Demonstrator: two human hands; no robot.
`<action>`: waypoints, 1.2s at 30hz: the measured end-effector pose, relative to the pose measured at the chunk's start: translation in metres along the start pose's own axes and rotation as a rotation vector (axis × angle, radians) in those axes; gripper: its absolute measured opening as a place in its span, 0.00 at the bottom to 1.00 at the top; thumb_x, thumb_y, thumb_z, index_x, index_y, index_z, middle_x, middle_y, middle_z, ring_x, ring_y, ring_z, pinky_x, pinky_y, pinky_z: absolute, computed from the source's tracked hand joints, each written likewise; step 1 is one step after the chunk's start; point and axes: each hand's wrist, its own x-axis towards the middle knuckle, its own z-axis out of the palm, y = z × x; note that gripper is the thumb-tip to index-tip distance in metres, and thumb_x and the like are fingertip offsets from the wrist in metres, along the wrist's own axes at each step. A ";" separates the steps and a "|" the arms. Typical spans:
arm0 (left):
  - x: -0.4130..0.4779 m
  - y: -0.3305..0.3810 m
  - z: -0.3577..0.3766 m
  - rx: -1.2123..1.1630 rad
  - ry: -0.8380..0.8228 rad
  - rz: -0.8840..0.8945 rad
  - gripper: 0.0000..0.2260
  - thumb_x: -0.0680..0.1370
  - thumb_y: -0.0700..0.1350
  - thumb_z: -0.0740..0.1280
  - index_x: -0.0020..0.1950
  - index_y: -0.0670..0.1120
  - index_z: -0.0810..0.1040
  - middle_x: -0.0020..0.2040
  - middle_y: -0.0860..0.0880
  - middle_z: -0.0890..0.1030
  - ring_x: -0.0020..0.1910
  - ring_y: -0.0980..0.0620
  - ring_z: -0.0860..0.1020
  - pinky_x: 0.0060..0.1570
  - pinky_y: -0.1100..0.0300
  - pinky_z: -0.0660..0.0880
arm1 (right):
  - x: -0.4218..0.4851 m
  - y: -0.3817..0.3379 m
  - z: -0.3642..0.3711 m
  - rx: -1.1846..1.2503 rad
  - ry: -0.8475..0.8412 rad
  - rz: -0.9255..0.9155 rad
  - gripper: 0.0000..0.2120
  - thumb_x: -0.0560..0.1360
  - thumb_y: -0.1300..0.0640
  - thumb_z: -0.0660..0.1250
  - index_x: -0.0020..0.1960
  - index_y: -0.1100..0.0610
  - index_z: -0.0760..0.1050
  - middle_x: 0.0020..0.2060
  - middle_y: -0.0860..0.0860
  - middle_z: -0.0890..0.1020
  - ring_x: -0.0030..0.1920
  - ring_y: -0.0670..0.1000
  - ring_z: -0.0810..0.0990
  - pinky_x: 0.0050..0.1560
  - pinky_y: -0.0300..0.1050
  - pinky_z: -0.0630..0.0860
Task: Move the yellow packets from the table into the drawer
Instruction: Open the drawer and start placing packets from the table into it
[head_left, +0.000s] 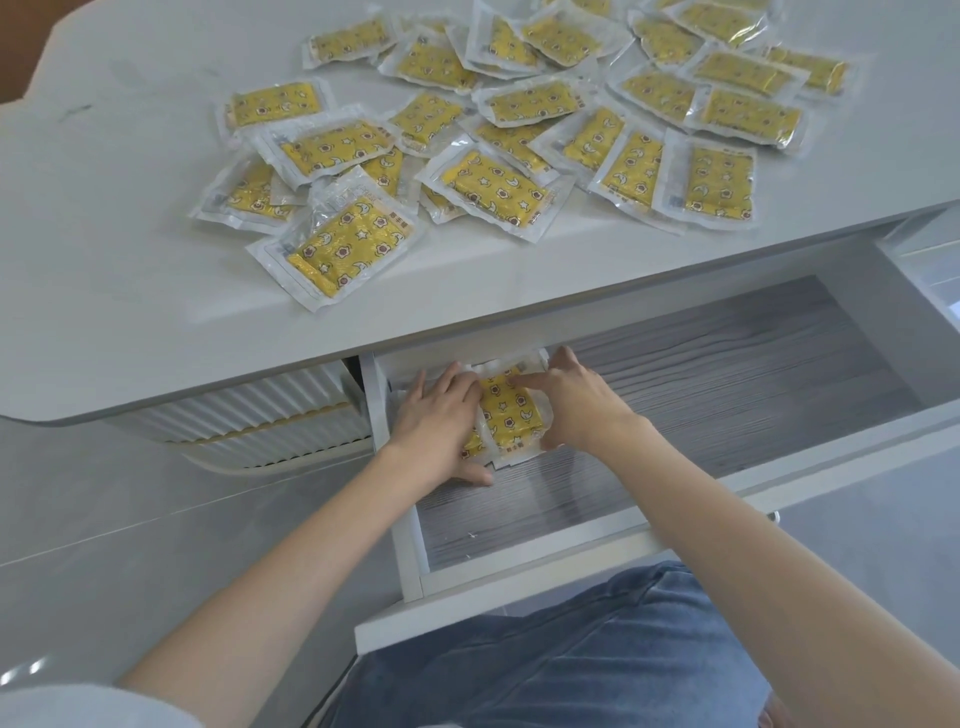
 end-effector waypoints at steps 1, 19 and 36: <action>0.000 -0.001 -0.001 -0.004 0.004 0.012 0.50 0.66 0.67 0.69 0.77 0.43 0.53 0.78 0.48 0.52 0.78 0.49 0.47 0.75 0.45 0.47 | 0.000 0.000 0.001 0.022 0.010 0.004 0.41 0.64 0.58 0.78 0.72 0.43 0.64 0.65 0.56 0.63 0.60 0.59 0.73 0.61 0.50 0.74; 0.002 -0.003 0.005 -0.043 0.071 0.042 0.50 0.68 0.67 0.67 0.78 0.43 0.48 0.79 0.46 0.49 0.78 0.47 0.47 0.75 0.49 0.45 | 0.019 0.013 0.006 0.518 0.194 0.454 0.14 0.76 0.59 0.63 0.33 0.57 0.66 0.37 0.55 0.74 0.35 0.54 0.73 0.29 0.40 0.65; -0.003 0.002 -0.002 -0.026 0.184 0.027 0.41 0.65 0.64 0.71 0.74 0.50 0.63 0.70 0.46 0.64 0.68 0.47 0.65 0.66 0.51 0.65 | 0.015 0.005 0.004 0.509 0.195 0.337 0.13 0.75 0.58 0.67 0.58 0.60 0.76 0.54 0.58 0.79 0.52 0.59 0.79 0.51 0.50 0.79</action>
